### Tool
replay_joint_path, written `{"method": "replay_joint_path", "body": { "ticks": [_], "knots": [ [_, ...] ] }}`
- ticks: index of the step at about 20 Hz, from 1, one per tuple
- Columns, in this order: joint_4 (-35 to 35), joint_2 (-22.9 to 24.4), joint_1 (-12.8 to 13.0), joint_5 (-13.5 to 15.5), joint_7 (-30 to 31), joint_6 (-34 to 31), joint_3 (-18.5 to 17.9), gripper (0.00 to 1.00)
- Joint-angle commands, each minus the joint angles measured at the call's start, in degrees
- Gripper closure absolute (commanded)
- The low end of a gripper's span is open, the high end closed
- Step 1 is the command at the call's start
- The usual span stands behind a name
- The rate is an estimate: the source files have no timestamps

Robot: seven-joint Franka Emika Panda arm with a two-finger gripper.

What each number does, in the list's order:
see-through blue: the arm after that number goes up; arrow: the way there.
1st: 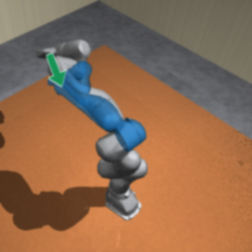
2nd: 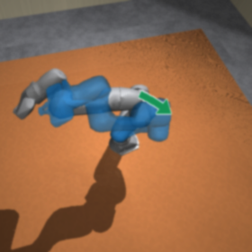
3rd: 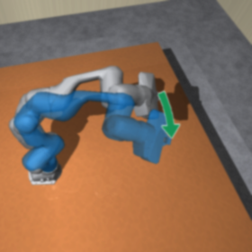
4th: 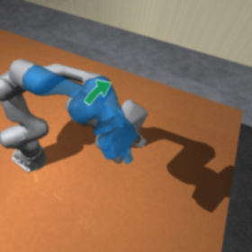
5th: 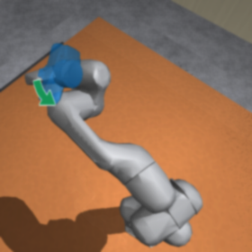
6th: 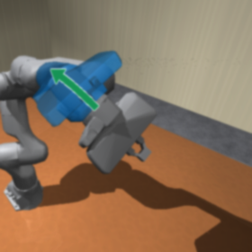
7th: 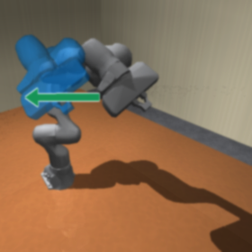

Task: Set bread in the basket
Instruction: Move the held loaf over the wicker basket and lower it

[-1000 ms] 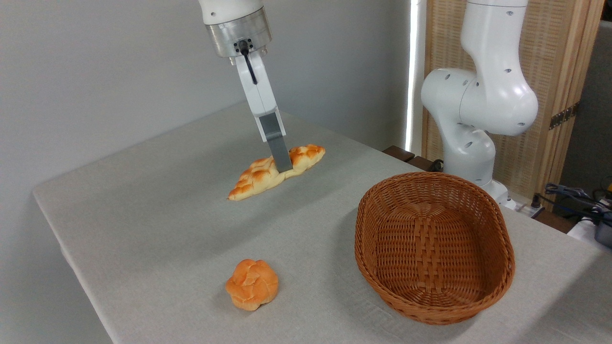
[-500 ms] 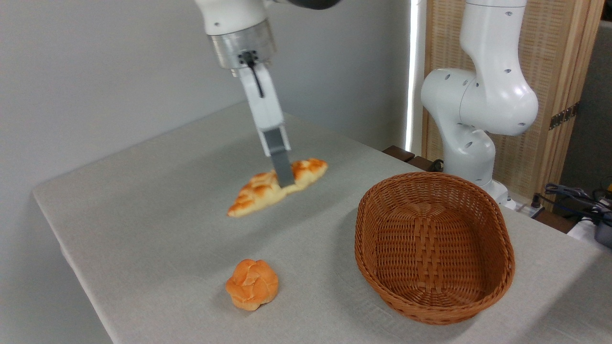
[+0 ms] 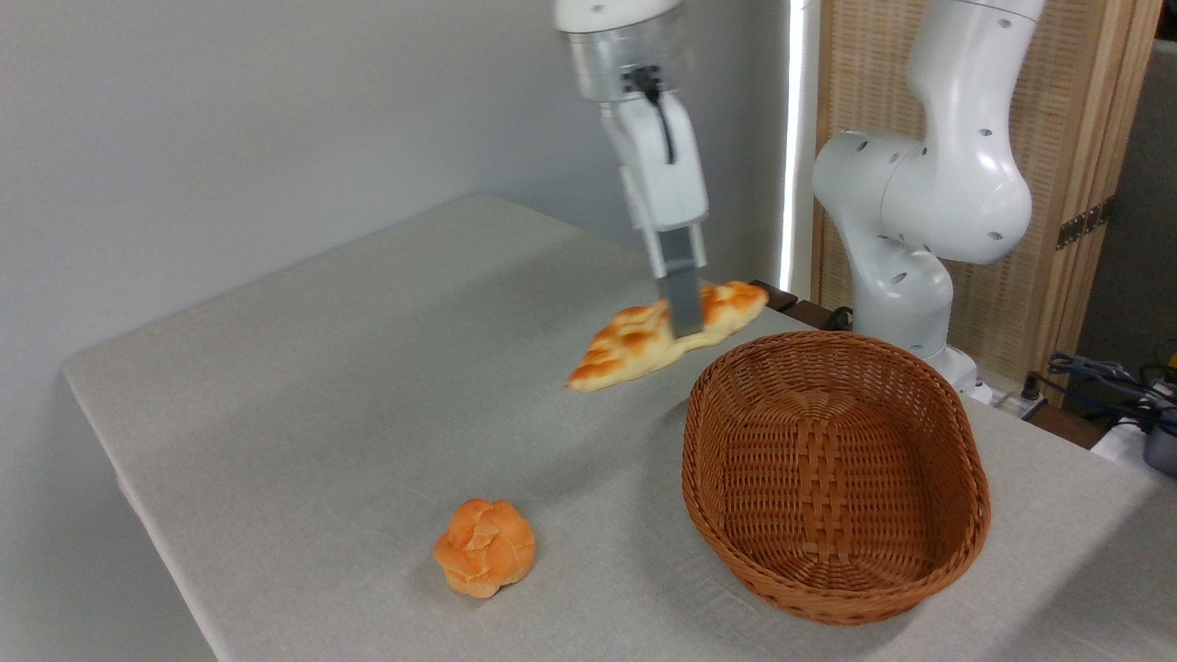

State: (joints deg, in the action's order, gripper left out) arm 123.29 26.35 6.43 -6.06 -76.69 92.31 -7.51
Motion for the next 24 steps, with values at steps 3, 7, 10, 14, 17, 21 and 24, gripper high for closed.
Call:
{"method": "replay_joint_path", "body": {
  "ticks": [3,7,10,14,17,21,24],
  "knots": [
    [4.9,6.4,10.4,-5.7,-0.5,-7.5,-7.6,0.78],
    [6.6,6.8,11.1,-7.3,-1.6,-10.5,-11.2,0.72],
    [8.5,6.7,12.0,-10.5,-1.7,-10.7,-12.6,0.55],
    [9.6,6.3,15.2,-10.6,-1.7,-10.4,-18.7,0.07],
    [9.8,5.3,17.8,-10.6,-1.7,-10.6,-19.5,0.0],
    [9.7,4.9,17.7,-10.7,-4.1,-10.6,-19.5,0.0],
    [9.6,4.8,17.6,-10.7,-4.2,-10.6,-19.5,0.0]
  ]
}}
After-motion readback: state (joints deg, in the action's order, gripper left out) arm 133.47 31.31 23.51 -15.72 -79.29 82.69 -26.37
